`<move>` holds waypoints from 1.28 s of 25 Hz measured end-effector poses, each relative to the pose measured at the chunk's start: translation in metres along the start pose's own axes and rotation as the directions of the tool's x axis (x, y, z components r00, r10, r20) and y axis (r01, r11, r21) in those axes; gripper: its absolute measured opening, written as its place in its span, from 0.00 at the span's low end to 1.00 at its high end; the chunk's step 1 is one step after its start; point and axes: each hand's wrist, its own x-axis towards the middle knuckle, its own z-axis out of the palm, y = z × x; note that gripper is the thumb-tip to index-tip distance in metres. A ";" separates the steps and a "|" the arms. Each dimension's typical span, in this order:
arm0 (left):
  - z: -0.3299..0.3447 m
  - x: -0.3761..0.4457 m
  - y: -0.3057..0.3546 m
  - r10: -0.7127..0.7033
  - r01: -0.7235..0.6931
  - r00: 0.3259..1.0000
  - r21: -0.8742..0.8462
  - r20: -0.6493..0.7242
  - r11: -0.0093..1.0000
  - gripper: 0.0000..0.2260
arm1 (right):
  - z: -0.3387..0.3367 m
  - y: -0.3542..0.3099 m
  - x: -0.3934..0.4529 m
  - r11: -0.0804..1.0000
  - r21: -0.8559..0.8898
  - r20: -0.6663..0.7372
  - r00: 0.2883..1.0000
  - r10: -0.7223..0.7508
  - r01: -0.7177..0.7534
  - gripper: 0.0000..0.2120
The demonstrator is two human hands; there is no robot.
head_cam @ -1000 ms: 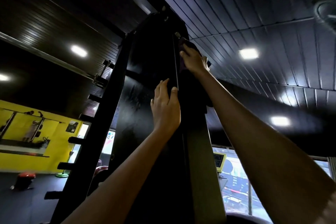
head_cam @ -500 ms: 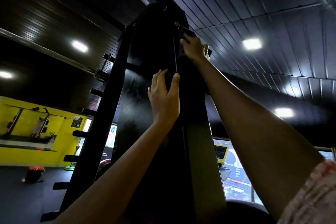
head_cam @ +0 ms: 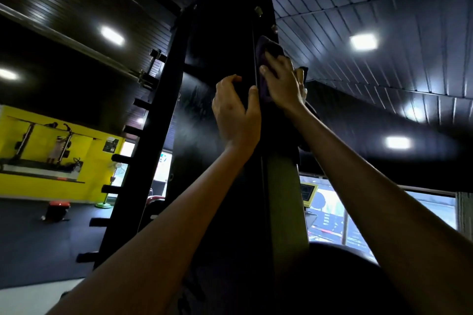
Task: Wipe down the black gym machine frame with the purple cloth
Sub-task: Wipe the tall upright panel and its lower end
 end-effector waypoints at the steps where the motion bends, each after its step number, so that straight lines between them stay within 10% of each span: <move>1: -0.002 -0.003 0.002 0.025 -0.024 1.000 0.037 -0.014 0.999 0.17 | -0.002 -0.001 -0.014 1.000 -0.004 0.002 1.000 -0.005 0.005 0.21; 6: -0.023 -0.042 -0.009 0.075 -0.088 0.991 0.120 0.110 0.989 0.20 | -0.006 0.013 -0.070 0.994 -0.023 0.003 0.994 -0.109 0.109 0.21; 12: -0.051 -0.096 -0.015 -0.006 -0.006 0.959 0.038 0.282 0.999 0.26 | -0.005 0.002 -0.053 0.993 -0.001 -0.012 0.993 0.116 -0.116 0.21; 23: -0.063 -0.105 -0.008 -0.138 0.080 0.963 0.243 0.232 0.967 0.46 | -0.006 -0.012 -0.058 0.977 -0.136 -0.094 0.979 -0.179 0.165 0.19; 26: -0.064 -0.108 -0.006 -0.352 0.270 0.904 0.314 0.243 0.910 0.60 | -0.018 -0.036 -0.044 0.646 -0.518 0.317 0.828 -0.464 0.560 0.20; 29: -0.065 -0.108 -0.008 -0.351 0.255 0.897 0.331 0.271 0.908 0.57 | -0.026 -0.063 -0.014 0.275 -0.582 0.653 0.641 -0.402 0.765 0.17; 32: -0.066 -0.108 -0.010 -0.344 0.248 0.901 0.336 0.265 0.909 0.56 | -0.015 -0.082 0.032 0.240 -0.691 0.614 0.729 -0.301 0.682 0.17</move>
